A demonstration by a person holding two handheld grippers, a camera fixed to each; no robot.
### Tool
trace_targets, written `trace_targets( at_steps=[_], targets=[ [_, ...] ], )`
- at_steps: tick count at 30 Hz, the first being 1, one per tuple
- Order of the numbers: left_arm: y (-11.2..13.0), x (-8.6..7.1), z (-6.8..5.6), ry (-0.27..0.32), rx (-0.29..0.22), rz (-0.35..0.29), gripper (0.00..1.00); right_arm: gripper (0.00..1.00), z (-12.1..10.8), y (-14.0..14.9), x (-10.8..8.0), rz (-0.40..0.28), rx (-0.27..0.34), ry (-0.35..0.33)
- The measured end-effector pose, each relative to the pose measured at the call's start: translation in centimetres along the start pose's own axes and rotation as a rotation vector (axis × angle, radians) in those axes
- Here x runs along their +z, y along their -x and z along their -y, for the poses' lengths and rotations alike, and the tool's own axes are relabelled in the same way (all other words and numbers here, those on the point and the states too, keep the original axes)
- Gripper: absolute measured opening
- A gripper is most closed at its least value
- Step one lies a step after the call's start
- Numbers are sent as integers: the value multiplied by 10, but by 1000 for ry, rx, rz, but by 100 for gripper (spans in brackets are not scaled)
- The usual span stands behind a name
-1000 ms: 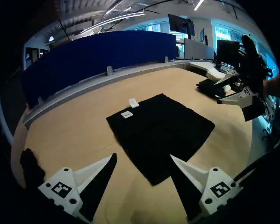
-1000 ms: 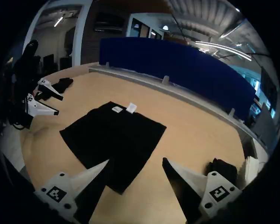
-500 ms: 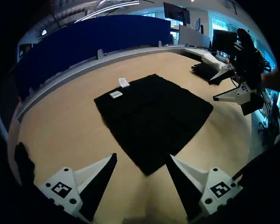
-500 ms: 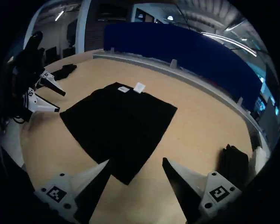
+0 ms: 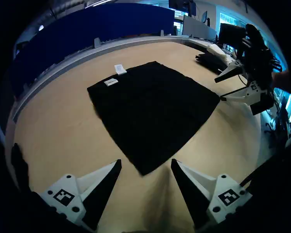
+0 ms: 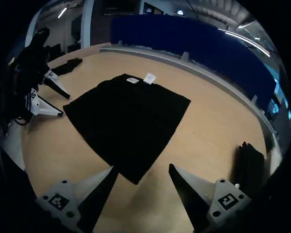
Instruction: Fold towel
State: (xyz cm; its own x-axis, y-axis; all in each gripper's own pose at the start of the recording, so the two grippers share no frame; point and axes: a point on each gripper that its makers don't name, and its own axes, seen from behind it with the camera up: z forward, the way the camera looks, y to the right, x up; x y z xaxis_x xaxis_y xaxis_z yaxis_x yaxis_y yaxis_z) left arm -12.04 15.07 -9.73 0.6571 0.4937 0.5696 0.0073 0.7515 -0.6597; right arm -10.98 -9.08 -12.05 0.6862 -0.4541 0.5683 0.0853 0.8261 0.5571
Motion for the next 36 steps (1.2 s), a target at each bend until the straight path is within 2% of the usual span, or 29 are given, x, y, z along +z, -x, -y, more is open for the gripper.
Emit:
trace_targets(
  at_steps=[7, 11, 15, 21, 27, 33, 36],
  targets=[
    [6, 2, -1, 2, 7, 29, 94, 97, 3, 8, 2, 19, 17, -18],
    [7, 1, 0, -2, 15, 38, 92, 90, 4, 11, 3, 26, 22, -23],
    [7, 1, 0, -2, 16, 45, 84, 79, 8, 13, 4, 34, 21, -40],
    [6, 1, 0, -6, 13, 51, 73, 69, 11, 13, 6, 39, 2, -43],
    [7, 1, -1, -2, 18, 53, 68, 63, 12, 13, 7, 45, -3, -48],
    [7, 3, -3, 0, 20, 54, 66, 62, 13, 16, 8, 51, 16, -53],
    [8, 2, -3, -1, 19, 58, 61, 55, 14, 18, 9, 56, 25, -61]
  ],
)
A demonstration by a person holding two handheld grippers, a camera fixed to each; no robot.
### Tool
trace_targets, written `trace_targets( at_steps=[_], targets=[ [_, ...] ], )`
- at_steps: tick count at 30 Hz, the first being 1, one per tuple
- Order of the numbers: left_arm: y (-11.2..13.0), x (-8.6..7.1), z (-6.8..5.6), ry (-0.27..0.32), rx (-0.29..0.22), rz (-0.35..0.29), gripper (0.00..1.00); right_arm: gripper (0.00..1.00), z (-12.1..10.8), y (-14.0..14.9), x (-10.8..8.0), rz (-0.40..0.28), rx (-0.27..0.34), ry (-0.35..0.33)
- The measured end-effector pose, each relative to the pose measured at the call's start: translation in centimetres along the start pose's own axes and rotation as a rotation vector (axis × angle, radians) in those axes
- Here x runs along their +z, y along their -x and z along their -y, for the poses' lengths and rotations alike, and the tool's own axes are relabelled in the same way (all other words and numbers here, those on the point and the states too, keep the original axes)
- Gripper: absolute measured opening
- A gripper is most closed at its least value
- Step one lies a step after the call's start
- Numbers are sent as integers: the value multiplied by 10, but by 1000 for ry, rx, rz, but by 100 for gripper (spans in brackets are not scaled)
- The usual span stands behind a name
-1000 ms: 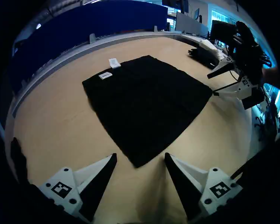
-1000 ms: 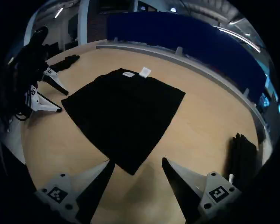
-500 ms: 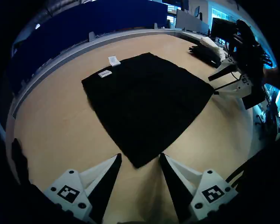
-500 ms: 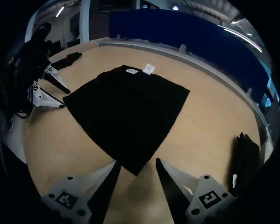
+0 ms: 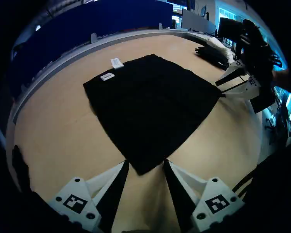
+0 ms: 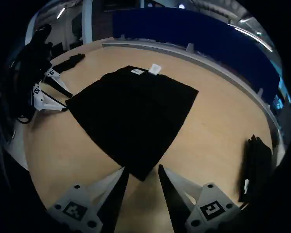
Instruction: Fold towel
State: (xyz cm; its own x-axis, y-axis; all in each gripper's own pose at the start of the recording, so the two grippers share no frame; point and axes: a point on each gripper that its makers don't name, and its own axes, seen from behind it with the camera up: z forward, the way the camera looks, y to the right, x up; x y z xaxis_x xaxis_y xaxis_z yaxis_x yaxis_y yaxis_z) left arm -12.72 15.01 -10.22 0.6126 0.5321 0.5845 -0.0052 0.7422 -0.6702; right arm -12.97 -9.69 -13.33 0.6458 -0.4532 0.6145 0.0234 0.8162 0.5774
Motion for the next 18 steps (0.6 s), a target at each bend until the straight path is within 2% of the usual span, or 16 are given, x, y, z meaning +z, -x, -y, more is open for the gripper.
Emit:
trace_targets(
  at_steps=[3, 7, 9, 13, 15, 18],
  targets=[
    [0, -1, 0, -3, -2, 6, 52, 48, 3, 3, 1, 14, 6, -11],
    [1, -1, 0, -7, -4, 11, 48, 46, 5, 6, 3, 24, 7, -18],
    [1, -2, 0, -10, -6, 14, 34, 38, 6, 6, 3, 22, 7, -21],
    [1, -3, 2, -20, -15, 24, 26, 27, 8, 7, 3, 25, 15, -31],
    [1, -3, 3, -24, -18, 30, 22, 19, 8, 6, 2, 27, 22, -37],
    [1, -4, 4, -22, -15, 37, 17, 13, 8, 4, 2, 26, 30, -38]
  ],
)
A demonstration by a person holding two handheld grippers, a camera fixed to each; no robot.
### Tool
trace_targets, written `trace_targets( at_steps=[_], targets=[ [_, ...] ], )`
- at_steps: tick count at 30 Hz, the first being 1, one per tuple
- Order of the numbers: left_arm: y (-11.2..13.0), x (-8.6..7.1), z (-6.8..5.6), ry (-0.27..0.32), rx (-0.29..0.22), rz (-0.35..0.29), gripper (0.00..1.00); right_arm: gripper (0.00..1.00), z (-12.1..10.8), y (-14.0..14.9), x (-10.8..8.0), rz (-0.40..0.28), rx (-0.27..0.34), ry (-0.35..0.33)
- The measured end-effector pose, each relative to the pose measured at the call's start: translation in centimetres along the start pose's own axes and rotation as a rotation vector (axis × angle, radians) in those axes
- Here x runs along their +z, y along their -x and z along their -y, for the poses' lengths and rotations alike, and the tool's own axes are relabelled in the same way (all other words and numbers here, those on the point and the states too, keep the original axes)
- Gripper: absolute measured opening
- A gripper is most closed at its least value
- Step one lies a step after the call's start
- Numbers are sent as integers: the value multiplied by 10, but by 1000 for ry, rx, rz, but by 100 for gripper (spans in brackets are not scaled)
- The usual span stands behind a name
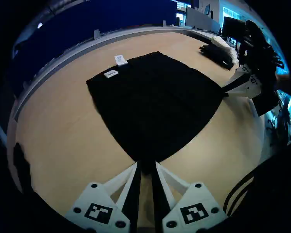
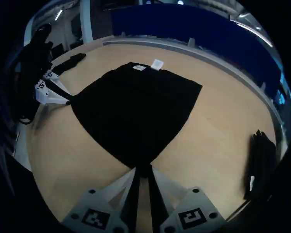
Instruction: Fold towel
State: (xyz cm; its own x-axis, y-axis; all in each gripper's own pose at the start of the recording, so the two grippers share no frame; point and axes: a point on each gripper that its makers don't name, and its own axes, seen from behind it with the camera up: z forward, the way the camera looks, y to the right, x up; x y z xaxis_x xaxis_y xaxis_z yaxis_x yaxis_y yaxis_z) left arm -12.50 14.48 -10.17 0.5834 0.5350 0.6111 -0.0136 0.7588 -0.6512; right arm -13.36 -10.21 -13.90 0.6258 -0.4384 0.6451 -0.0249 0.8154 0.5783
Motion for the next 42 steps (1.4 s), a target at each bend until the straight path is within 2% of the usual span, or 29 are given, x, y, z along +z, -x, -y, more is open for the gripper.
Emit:
trace_targets(
  at_steps=[5, 15, 24, 35, 42],
  targets=[
    [-1, -1, -3, 14, 4, 3, 11, 11, -2, -6, -3, -6, 5, 1],
    [-9, -7, -7, 21, -25, -8, 11, 11, -11, -14, -10, -19, 14, 14],
    [-29, -19, -8, 13, -40, -39, 10, 11, -14, -31, -32, -45, -2, 22],
    [-47, -47, -14, 6, -64, -67, 10, 11, -14, -52, -65, -73, -15, 27],
    [-51, -71, -22, 9, -85, -75, 11, 11, -8, -60, -88, -79, -32, 25]
  ],
)
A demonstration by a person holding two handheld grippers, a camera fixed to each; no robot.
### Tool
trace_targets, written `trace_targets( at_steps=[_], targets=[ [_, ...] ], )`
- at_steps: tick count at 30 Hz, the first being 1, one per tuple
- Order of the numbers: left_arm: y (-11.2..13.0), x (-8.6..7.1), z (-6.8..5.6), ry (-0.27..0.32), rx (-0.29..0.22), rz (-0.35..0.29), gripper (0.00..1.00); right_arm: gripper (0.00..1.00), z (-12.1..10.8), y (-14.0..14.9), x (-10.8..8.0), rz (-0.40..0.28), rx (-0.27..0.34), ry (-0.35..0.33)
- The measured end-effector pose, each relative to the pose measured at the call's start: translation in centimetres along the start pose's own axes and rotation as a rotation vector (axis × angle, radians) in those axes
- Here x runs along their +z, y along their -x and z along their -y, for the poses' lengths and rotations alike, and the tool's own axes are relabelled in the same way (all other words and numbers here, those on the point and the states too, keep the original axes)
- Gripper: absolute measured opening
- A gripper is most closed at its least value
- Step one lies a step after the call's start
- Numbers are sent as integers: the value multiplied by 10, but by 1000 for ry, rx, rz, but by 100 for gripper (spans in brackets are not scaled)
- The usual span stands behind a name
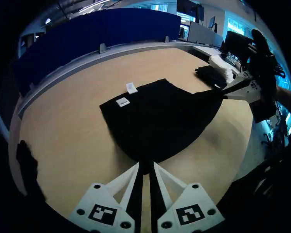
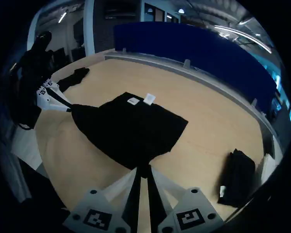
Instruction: Fold towel
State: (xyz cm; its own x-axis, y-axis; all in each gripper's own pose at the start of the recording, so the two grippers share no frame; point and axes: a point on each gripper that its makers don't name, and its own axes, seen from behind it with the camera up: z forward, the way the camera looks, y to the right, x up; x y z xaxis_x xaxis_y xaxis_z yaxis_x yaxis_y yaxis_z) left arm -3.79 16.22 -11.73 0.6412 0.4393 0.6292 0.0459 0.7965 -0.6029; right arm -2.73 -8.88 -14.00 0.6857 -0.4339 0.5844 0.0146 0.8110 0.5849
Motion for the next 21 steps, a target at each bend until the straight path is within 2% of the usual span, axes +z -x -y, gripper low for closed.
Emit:
trace_targets(
  at_steps=[9, 15, 21],
  targets=[
    [6, -31, -16, 16, -27, 6, 10, 11, 13, -3, -26, 1, 22, -17],
    [8, -37, -21, 20, -39, 9, 11, 11, 19, 2, -33, 11, 37, -26],
    [-1, -35, -18, 15, -47, -4, 10, 11, 14, -6, -31, 4, 33, -17]
  ],
)
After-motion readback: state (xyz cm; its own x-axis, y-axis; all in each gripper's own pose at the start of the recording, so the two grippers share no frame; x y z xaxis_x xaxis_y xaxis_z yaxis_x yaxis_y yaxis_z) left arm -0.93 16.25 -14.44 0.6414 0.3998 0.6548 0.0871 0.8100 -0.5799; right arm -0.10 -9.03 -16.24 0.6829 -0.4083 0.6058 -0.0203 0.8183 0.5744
